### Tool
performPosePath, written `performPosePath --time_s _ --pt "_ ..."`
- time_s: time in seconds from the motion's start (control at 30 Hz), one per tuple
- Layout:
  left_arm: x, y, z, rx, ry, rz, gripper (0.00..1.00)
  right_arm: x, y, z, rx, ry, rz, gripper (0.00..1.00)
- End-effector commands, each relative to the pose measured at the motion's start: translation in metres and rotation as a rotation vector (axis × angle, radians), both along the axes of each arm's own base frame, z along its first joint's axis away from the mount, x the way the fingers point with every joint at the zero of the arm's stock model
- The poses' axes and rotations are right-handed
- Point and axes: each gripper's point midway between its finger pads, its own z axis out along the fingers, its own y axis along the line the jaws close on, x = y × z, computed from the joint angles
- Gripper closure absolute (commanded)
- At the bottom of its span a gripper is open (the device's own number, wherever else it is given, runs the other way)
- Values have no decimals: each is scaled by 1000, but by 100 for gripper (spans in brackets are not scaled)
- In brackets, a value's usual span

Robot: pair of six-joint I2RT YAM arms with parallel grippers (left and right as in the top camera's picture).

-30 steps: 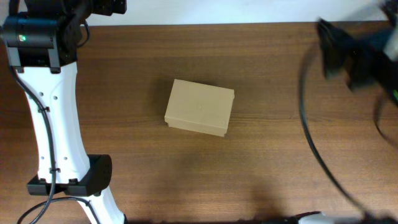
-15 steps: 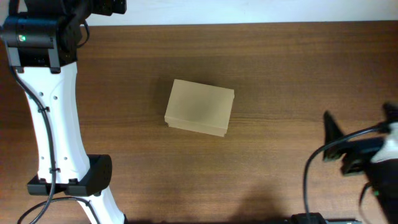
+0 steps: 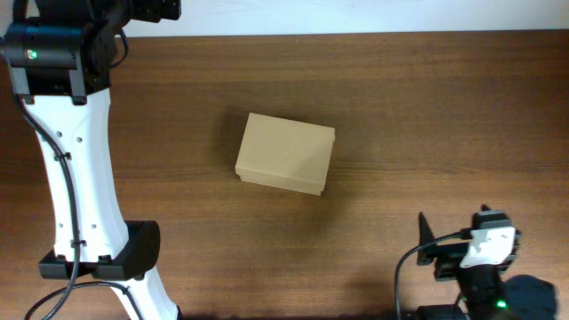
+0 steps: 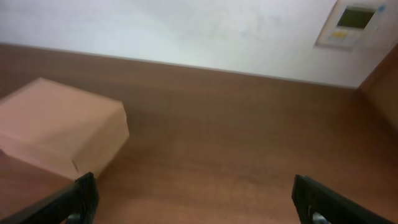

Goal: Pack container

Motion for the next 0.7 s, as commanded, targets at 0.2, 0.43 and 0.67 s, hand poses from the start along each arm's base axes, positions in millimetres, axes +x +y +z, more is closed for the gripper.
performPosePath --time_s 0.2,0.43,0.67 --pt "0 2 2 10 -7 3 0 18 -1 -59 9 -5 -9 1" --pt "0 2 2 10 -7 3 0 35 -1 -88 9 -8 -9 1" --pt "0 2 2 10 -7 3 0 46 -1 -112 9 -7 -9 1"
